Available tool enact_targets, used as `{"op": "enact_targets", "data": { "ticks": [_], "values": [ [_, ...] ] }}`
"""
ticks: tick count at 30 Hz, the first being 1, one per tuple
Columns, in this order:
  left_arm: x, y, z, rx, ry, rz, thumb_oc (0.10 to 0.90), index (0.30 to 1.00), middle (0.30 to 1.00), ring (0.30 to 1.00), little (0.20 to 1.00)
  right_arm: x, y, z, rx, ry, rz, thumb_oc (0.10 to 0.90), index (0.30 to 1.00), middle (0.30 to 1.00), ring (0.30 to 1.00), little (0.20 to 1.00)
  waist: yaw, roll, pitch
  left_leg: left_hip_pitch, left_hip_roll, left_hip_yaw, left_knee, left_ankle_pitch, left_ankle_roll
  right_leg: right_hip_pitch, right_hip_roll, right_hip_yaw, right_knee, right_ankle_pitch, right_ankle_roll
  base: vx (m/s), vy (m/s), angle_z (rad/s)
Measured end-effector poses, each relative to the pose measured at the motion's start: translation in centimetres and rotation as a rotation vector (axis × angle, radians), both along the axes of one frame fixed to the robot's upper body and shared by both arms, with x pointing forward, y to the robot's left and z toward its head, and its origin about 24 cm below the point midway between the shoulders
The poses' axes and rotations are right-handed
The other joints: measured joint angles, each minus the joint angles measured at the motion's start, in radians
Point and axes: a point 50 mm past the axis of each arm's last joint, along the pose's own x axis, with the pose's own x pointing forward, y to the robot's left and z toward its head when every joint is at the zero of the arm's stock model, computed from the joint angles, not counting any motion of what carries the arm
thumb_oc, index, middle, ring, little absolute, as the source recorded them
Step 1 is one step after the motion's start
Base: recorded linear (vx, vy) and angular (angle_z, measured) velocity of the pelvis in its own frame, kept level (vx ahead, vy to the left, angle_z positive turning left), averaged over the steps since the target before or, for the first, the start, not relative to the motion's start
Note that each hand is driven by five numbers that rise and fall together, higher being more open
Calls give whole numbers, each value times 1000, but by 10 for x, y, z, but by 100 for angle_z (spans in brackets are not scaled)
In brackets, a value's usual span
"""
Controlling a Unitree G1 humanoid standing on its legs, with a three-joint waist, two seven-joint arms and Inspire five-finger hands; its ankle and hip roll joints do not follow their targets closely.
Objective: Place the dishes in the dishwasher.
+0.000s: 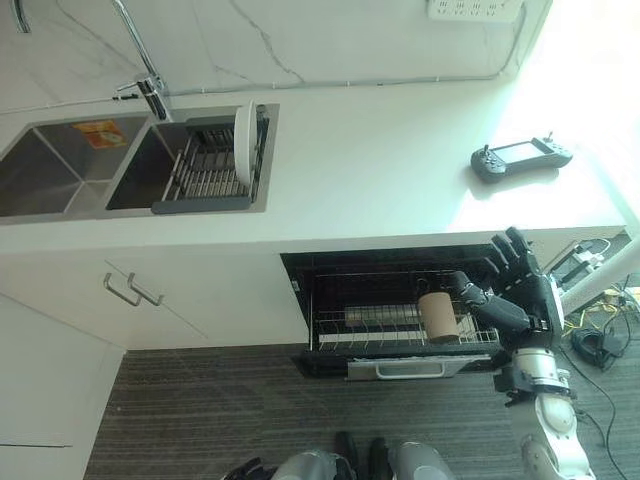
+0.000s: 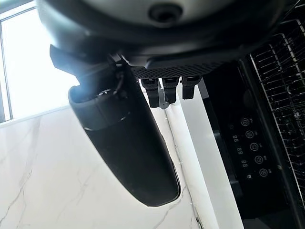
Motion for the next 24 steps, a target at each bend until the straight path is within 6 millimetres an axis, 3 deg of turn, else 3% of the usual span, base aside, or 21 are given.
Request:
{"op": "enact_targets", "data": {
  "ticks": [1,2,4,5,7,10,12,13,14,16,18,21,24],
  "values": [
    [3,7,2,18,-13,31,800,900,900,900,900,1,-2,0,2,1,-10,800,900,900,900,900,20,-8,16,-49,33,12,122,-22,-9,18,-3,-5,-19,8,-7,105,177,-4],
    [3,11,3,33,-12,16,800,900,900,900,900,1,-1,1,6,-4,-11,800,900,900,900,900,20,-10,14,-61,66,2,113,-57,-4,38,-1,1,-39,7,4,130,238,-14],
    [-7,14,2,45,24,26,800,900,900,900,900,7,0,12,8,-58,-10,800,900,900,900,900,16,-16,18,-28,128,-49,-41,-52,-1,49,-4,33,-45,0,22,58,305,-30],
    [-7,12,1,41,30,22,800,900,900,900,900,10,-2,18,-1,-81,-17,800,900,900,900,900,6,-7,15,-20,152,-89,-100,-32,-24,52,-7,50,-47,13,37,80,464,-39],
    [-12,12,-2,42,61,30,800,900,900,900,900,15,-5,25,-4,-103,-31,800,900,900,900,900,6,2,10,-33,185,-188,-134,-9,-52,51,-7,82,-57,22,55,77,400,-45],
    [-11,14,-2,41,54,8,800,900,900,900,900,15,-14,32,-13,-126,-74,800,900,900,900,900,-5,21,-1,-65,257,-199,-111,9,-70,68,-24,99,-57,22,87,50,556,-30],
    [-5,12,-1,51,62,-79,800,900,900,900,900,12,-28,37,-8,-144,-153,800,900,900,900,900,-11,38,-11,-54,240,-135,-122,24,-53,83,-67,105,-59,15,139,31,654,-4],
    [-3,1,-4,38,71,-136,800,900,900,900,900,6,-38,36,17,-142,-236,800,900,900,900,900,-12,59,-27,-15,179,-132,-124,83,-52,110,-123,81,-46,14,171,1,557,12],
    [-3,0,-4,43,75,-175,800,900,900,900,900,5,-38,35,33,-144,-252,800,900,900,900,900,-9,55,-30,-13,139,-127,-95,57,-18,114,-167,77,-22,33,183,-9,571,14],
    [7,-2,-3,46,64,-209,800,900,900,900,900,3,-34,40,42,-172,-240,800,900,900,900,900,-8,58,-35,-20,87,-106,-76,17,33,100,-223,75,-7,72,161,-7,344,1],
    [12,-1,-2,50,63,-212,800,900,900,900,900,4,-25,44,61,-197,-213,800,900,900,900,900,-5,60,-37,-23,64,-92,-75,4,74,77,-246,80,4,119,155,14,288,-16],
    [11,4,-1,58,72,-200,800,900,900,900,900,8,-10,58,72,-270,-144,800,900,900,900,900,18,63,-44,-14,72,-26,-114,-7,89,21,-213,-4,-21,102,178,16,143,-58],
    [7,5,-1,58,85,-194,800,900,900,900,900,7,-10,63,77,-302,-150,800,900,900,900,900,18,56,-73,-5,67,-16,-147,1,96,19,-104,0,-19,77,187,-15,27,-18]
  ]
}}
